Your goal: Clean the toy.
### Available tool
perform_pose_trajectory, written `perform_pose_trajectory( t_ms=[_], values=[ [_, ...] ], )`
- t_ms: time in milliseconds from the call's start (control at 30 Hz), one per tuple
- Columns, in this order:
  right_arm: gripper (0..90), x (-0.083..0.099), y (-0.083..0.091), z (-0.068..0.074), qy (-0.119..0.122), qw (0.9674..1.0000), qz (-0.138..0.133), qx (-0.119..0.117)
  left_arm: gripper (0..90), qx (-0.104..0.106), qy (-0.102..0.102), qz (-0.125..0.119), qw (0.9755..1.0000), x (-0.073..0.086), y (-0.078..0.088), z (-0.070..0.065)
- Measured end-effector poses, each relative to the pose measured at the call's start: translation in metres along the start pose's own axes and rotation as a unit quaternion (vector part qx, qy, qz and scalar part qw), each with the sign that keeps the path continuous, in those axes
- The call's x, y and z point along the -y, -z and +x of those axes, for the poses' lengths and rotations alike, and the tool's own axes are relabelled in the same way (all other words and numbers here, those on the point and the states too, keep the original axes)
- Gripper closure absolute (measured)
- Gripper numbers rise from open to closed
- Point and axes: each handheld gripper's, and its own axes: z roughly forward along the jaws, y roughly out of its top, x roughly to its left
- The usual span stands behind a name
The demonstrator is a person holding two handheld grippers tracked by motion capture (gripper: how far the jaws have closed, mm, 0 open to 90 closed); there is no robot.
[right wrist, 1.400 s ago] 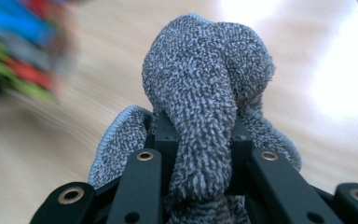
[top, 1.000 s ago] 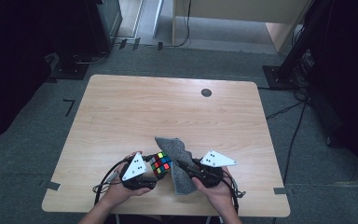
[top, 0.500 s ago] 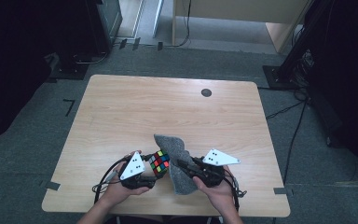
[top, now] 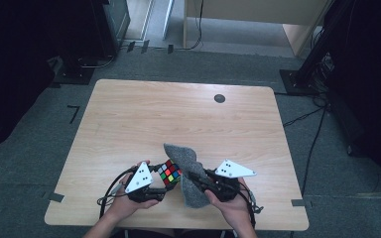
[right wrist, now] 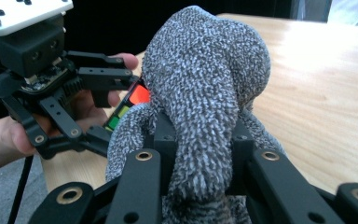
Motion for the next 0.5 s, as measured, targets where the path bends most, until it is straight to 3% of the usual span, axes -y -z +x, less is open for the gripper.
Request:
perform_pose_trajectory(
  t_ms=[300, 400, 500],
  values=[
    [73.0, 0.012, -0.004, -0.011, -0.030, 0.9992, 0.026, 0.006, 34.0, 0.002, 0.007, -0.011, 0.9999, -0.003, 0.005, 0.004],
    [73.0, 0.006, 0.001, -0.008, -0.023, 0.9996, 0.009, 0.010, 34.1, 0.000, -0.004, 0.003, 1.0000, 0.000, 0.001, 0.001],
    [72.9, -0.001, 0.005, -0.002, -0.013, 0.9998, -0.014, -0.006, 34.1, 0.005, -0.006, 0.003, 1.0000, -0.001, 0.000, -0.002]
  ],
)
